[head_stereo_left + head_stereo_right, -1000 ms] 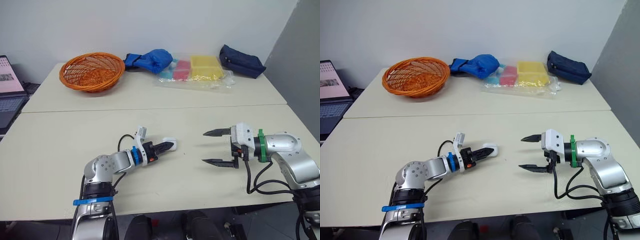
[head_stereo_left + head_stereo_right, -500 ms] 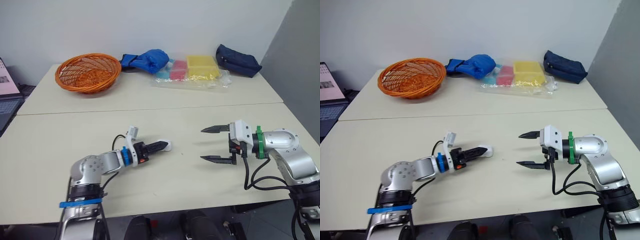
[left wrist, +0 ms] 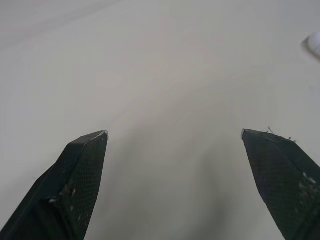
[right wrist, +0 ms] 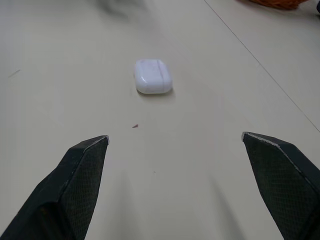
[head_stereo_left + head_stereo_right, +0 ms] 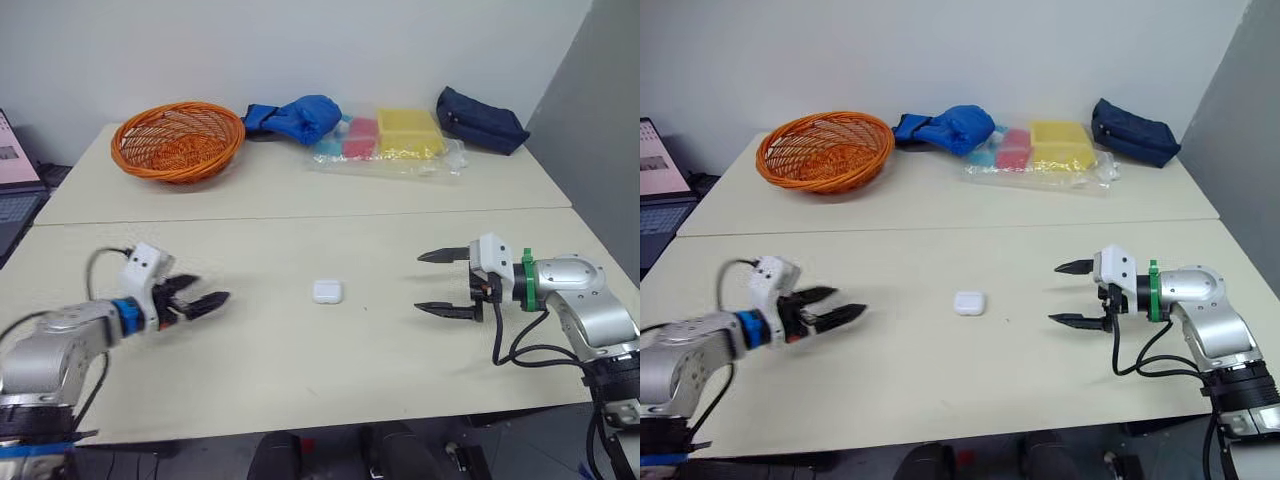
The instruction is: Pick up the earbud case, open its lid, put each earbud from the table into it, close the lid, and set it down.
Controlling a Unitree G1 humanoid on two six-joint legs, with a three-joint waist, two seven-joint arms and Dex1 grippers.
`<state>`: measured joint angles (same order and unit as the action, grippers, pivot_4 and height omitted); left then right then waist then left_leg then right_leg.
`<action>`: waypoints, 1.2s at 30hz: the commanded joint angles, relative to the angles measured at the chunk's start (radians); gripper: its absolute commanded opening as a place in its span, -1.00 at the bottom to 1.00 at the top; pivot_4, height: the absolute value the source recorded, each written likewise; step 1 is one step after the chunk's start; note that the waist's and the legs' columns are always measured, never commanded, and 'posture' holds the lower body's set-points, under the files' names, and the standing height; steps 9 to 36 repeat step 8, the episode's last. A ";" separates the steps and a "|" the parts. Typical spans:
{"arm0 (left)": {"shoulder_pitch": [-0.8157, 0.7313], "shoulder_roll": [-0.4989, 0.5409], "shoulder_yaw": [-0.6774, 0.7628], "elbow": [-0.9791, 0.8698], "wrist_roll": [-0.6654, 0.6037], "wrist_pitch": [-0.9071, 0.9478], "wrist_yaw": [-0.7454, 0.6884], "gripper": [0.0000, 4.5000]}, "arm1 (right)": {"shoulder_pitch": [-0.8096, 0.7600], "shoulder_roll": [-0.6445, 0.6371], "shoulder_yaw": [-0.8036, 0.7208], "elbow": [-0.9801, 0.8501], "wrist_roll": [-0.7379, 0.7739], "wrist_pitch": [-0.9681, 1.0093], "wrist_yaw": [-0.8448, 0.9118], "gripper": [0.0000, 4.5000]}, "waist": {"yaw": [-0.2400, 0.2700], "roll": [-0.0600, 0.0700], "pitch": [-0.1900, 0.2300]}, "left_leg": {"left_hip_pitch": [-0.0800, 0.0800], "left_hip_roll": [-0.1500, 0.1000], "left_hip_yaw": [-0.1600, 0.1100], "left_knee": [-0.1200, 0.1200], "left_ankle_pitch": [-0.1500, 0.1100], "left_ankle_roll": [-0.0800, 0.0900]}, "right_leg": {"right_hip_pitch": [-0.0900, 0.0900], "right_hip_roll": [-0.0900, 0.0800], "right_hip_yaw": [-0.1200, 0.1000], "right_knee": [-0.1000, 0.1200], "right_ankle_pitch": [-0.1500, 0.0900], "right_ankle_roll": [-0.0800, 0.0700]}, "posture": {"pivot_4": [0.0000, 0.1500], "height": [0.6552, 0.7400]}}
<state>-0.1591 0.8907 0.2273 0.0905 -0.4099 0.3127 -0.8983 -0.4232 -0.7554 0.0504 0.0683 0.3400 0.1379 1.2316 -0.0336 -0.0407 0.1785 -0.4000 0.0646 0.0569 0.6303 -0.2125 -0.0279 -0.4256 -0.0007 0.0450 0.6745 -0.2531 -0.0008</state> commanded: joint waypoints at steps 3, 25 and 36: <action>-0.033 -0.019 0.027 0.007 0.044 -0.140 -0.014 0.99 | 0.000 0.005 -0.051 -0.073 0.047 0.060 -0.034 1.00 | 0.007 0.000 0.000 | -0.001 -0.001 0.002 -0.001 0.000 0.000 | 0.000 -0.002 -0.001 -0.001 -0.003 0.004 | 1.00 1.00; -0.119 -0.033 -0.011 0.084 0.060 -0.121 -0.030 0.99 | -0.008 0.006 -0.038 -0.073 0.041 0.072 -0.033 1.00 | 0.007 0.000 0.000 | -0.002 -0.002 0.002 -0.001 -0.001 -0.001 | 0.000 0.001 -0.003 -0.001 -0.003 0.014 | 1.00 1.00; -0.119 -0.033 -0.011 0.084 0.060 -0.121 -0.030 0.99 | -0.008 0.006 -0.038 -0.073 0.041 0.072 -0.033 1.00 | 0.007 0.000 0.000 | -0.002 -0.002 0.002 -0.001 -0.001 -0.001 | 0.000 0.001 -0.003 -0.001 -0.003 0.014 | 1.00 1.00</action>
